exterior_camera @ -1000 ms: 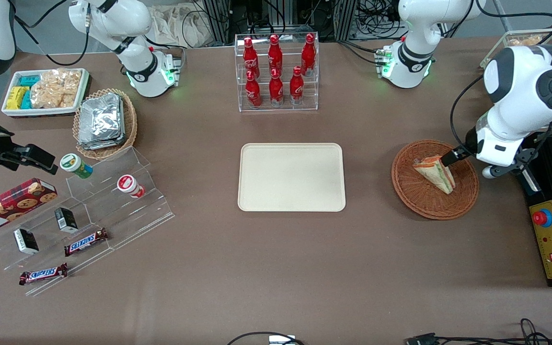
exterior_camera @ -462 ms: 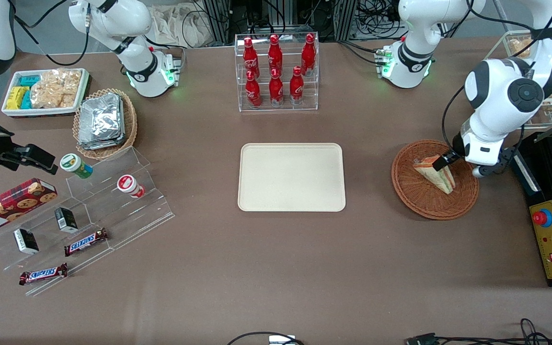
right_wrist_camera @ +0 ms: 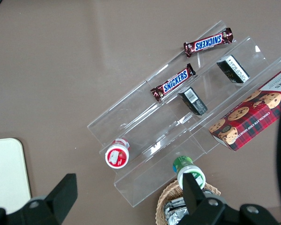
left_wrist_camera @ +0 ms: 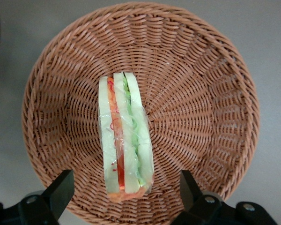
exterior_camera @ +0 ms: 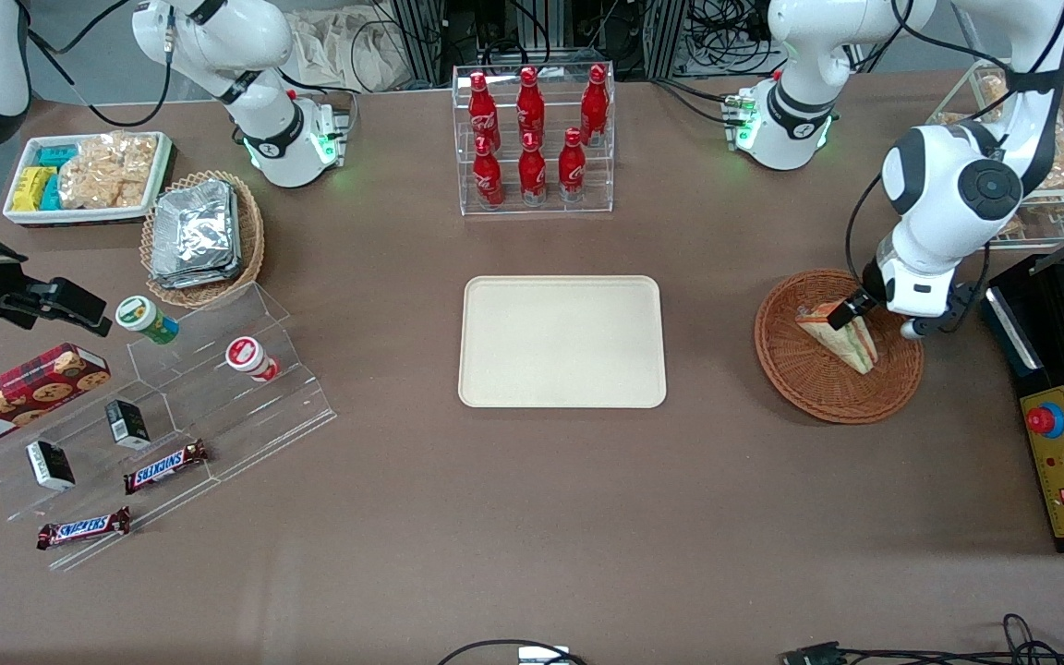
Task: Place sandwich from basket to tray
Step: 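Lower the open left gripper around the wrapped sandwich and close it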
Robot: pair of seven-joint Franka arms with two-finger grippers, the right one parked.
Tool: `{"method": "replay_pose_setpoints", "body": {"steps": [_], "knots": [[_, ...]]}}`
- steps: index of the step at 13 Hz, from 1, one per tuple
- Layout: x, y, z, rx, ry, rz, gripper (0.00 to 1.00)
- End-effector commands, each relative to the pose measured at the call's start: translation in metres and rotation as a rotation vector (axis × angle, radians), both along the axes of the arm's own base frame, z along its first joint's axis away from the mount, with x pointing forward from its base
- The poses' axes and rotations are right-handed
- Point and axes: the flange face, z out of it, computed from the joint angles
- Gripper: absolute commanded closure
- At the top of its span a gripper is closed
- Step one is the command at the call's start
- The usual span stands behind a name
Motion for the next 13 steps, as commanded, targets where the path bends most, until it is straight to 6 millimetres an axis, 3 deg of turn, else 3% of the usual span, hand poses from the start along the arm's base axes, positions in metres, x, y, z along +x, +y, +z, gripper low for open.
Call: {"method": "replay_pose_setpoints", "body": {"steps": [1, 5, 8, 10, 13], "knots": [[-0.003, 0.0, -0.017, 0.006, -0.014, 0.028, 0.0], [-0.01, 0.0, -0.041, 0.001, -0.027, 0.025, 0.0], [-0.01, 0.0, -0.049, -0.001, -0.033, 0.024, 0.03], [-0.011, 0.0, -0.05, 0.0, -0.033, 0.021, 0.2], [-0.011, 0.0, -0.05, 0.002, -0.031, -0.003, 0.63]]}}
